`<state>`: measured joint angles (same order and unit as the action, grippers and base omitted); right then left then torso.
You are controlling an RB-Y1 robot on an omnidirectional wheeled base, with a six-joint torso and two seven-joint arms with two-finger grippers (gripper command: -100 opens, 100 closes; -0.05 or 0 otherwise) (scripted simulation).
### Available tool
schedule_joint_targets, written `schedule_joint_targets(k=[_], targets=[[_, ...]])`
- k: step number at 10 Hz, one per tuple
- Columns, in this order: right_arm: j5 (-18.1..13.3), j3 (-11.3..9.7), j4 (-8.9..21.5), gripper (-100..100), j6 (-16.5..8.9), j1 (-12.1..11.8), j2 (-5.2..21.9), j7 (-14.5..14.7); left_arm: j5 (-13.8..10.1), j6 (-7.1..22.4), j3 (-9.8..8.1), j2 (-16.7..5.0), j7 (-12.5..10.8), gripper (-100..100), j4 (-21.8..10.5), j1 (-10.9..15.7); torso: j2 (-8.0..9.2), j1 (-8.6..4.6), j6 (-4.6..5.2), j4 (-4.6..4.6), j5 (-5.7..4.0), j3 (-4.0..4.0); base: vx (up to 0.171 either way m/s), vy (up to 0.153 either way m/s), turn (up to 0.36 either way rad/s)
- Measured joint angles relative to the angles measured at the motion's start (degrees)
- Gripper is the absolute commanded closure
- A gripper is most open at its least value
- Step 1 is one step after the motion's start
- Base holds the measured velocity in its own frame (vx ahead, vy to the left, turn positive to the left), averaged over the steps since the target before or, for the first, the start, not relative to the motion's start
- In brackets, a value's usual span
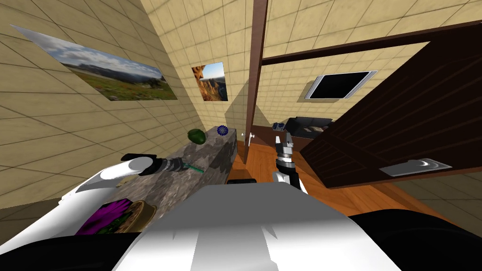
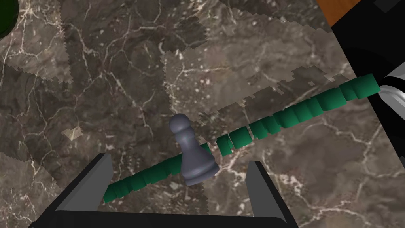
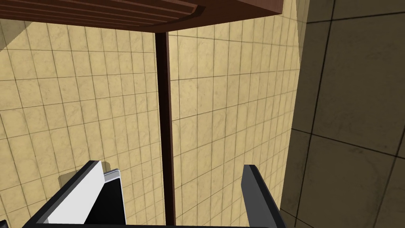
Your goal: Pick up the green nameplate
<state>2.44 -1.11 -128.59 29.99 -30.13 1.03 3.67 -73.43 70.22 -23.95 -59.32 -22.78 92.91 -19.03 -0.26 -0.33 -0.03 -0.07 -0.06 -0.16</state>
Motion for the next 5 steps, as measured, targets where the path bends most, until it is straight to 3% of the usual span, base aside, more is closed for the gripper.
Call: schedule_joint_targets(k=[3,4,5], targets=[[0.00,0.00,0.00,0,0.00,0.00,0.00,0.00,-1.37,-0.01,-0.91,0.38,4.27,-100,-2.22,-0.09,-0.02,0.00,0.01,-0.01,0.00,-0.01,0.048,-0.055,0.065],[0.00,0.00,0.00,0,0.00,0.01,0.00,0.00,-1.40,-0.01,-0.92,0.39,4.63,100,-2.29,-0.08,0.07,0.12,0.01,0.01,0.02,0.04,0.004,-0.006,-0.001],[0.00,0.00,0.00,0,0.00,0.01,0.01,0.00,-1.40,-0.01,-0.92,0.39,4.59,100,-2.28,-0.08,0.14,0.22,0.01,0.03,0.04,0.08,0.000,0.000,0.000]])
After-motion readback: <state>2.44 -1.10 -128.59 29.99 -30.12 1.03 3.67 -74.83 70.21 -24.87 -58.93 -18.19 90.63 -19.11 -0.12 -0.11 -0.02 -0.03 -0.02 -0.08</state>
